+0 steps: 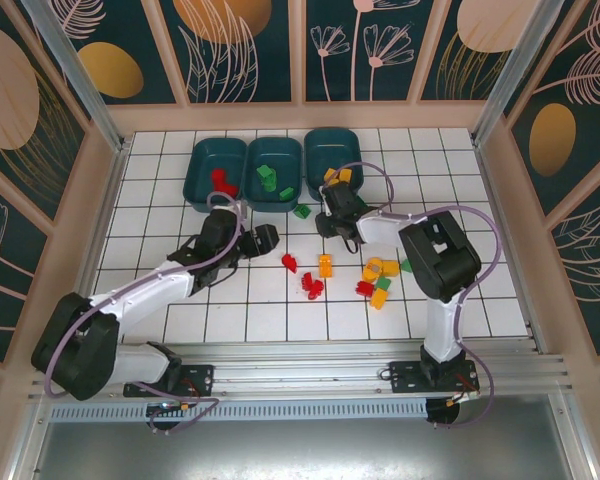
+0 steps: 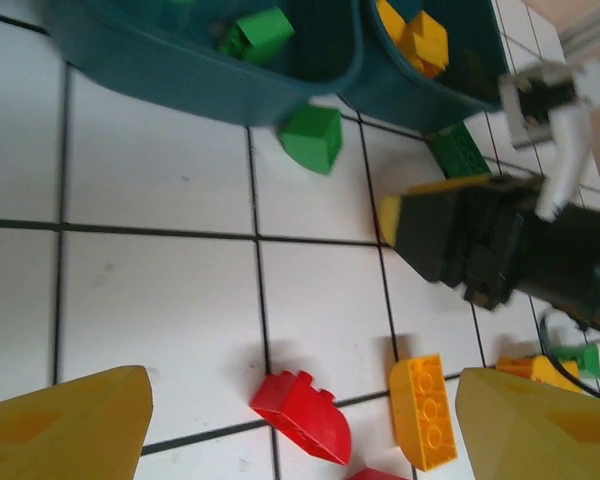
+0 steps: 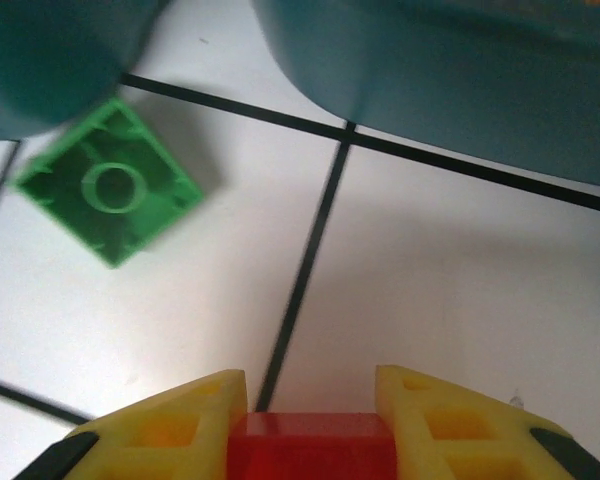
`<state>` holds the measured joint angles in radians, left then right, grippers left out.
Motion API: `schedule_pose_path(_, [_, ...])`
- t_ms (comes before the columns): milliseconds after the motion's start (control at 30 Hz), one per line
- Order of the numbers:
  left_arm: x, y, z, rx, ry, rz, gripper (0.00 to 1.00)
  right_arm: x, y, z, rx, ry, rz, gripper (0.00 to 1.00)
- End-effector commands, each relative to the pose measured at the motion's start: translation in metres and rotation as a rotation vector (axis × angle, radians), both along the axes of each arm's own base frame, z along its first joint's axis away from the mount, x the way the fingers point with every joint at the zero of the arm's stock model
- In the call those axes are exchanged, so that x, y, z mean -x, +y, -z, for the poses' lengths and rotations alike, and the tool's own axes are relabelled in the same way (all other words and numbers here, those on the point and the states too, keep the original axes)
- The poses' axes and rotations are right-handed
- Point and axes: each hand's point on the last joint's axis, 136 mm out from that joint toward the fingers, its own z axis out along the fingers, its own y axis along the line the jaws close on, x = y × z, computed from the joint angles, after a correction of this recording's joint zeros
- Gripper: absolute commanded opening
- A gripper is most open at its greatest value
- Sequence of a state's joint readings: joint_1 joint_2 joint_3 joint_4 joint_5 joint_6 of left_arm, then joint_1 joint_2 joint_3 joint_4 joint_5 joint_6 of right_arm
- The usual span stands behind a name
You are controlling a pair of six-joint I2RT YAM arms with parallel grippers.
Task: Sort the legos into containers by color
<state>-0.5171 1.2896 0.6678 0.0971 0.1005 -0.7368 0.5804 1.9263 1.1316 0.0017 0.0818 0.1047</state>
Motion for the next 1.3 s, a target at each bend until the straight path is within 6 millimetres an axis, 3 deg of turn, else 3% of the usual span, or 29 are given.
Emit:
schedule_pose_path(0, [-0.013,0.054,-0.020,0.054,-0.029,-0.163,0.82,0.002,0.034,-0.062,-0.116,-0.116,-0.025,0.26])
schedule_pose_path(133, [-0.014,0.132,-0.031,0.081,-0.065,-0.442,0.94,0.003,0.097,-0.098,-0.235,-0.157,-0.126,0.26])
schedule_pose_path(200, [-0.008,0.149,-0.027,0.117,-0.062,-0.505,0.97,-0.003,0.132,-0.104,-0.294,-0.157,-0.185,0.26])
schedule_pose_path(367, [0.002,0.145,-0.007,0.187,-0.008,-0.465,0.99,-0.025,0.207,-0.109,-0.333,-0.183,-0.294,0.26])
schedule_pose_path(500, [0.011,0.134,-0.003,0.227,-0.016,-0.401,0.99,-0.049,0.236,-0.110,-0.351,-0.196,-0.307,0.27])
schedule_pose_path(600, [0.016,0.132,-0.005,0.225,-0.031,-0.380,0.98,-0.060,0.254,-0.100,-0.339,-0.161,-0.336,0.28])
schedule_pose_path(733, [0.018,0.131,-0.009,0.213,-0.045,-0.363,0.98,-0.072,0.266,-0.099,-0.339,-0.168,-0.343,0.33])
schedule_pose_path(867, [0.018,0.130,-0.012,0.203,-0.049,-0.353,0.98,-0.074,0.267,-0.105,-0.343,-0.176,-0.340,0.58])
schedule_pose_path(1000, [0.015,0.126,-0.014,0.228,-0.056,-0.336,0.99,-0.072,0.267,-0.137,-0.359,-0.225,-0.357,0.65])
schedule_pose_path(1167, [0.010,0.112,-0.023,0.261,-0.067,-0.257,0.97,-0.065,0.244,-0.184,-0.340,-0.293,-0.322,0.64])
schedule_pose_path(1267, [0.007,0.103,-0.027,0.261,-0.075,-0.203,0.88,-0.051,0.204,-0.191,-0.300,-0.334,-0.256,0.63])
